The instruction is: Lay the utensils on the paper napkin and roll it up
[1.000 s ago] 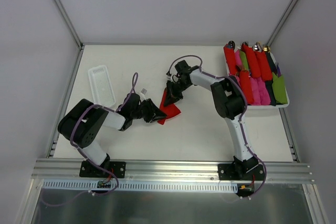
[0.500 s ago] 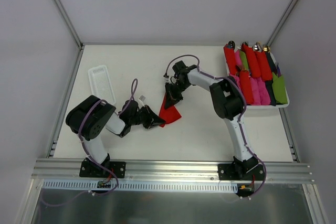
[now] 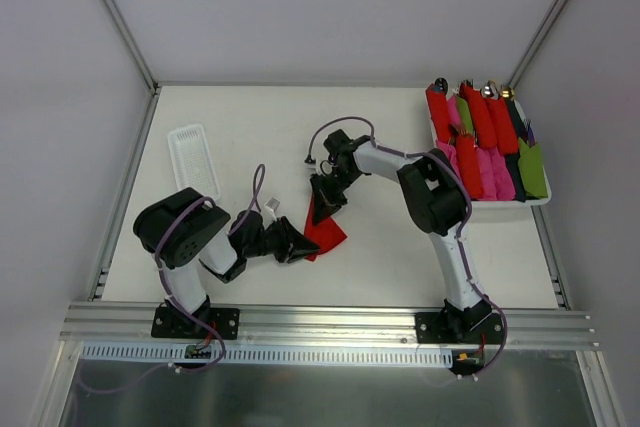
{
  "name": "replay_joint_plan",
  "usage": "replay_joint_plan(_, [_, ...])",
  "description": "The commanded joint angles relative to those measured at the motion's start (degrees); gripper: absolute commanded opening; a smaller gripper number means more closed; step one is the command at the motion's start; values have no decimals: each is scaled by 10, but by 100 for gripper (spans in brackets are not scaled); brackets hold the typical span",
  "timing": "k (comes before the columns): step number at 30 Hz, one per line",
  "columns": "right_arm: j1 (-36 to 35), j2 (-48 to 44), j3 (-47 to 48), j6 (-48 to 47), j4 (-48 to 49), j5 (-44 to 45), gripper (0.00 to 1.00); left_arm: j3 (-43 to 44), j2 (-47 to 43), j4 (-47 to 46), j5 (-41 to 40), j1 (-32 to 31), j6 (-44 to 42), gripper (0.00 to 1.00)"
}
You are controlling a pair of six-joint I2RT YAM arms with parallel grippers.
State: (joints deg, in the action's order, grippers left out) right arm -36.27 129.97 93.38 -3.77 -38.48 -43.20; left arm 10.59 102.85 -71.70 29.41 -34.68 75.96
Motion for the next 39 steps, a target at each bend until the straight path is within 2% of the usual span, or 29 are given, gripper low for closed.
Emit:
replay_joint_plan(1, [-17, 7, -29, -56, 0, 61, 2, -24, -11, -64, -14, -12, -3, 24])
replay_joint_plan(4, [-20, 3, -36, -79, 5, 59, 2, -8, -45, -55, -3, -12, -18, 25])
replay_joint_plan(7, [-21, -2, -43, -90, 9, 58, 2, 11, -75, 10, -8, -12, -45, 24])
replay_joint_plan(10, [-21, -2, -45, -94, 12, 54, 2, 25, -80, 79, -17, -12, -75, 20])
replay_joint_plan(12, [-21, -2, -45, -95, 13, 54, 2, 27, -70, 88, -18, -12, -77, 13])
replay_joint_plan(16, [-21, -2, -41, -99, 12, 56, 1, 9, -8, 35, -8, -13, -54, 6])
replay_joint_plan(20, [-20, -1, -33, -99, 11, 64, 1, -22, 47, -75, 3, -14, -19, 2])
replay_joint_plan(26, [-19, 2, -18, -92, 9, 64, 1, -51, 102, -121, -17, -19, 13, 0])
replay_joint_plan(29, [-10, -21, -9, -84, 9, 50, 8, -59, 129, -143, -33, -18, 30, 0])
replay_joint_plan(36, [44, -102, 33, -44, -2, 26, 41, -72, 166, -184, -57, -18, 52, 0])
replay_joint_plan(39, [56, -121, 26, -33, -5, 48, 44, -72, 163, -183, -61, -18, 51, 0])
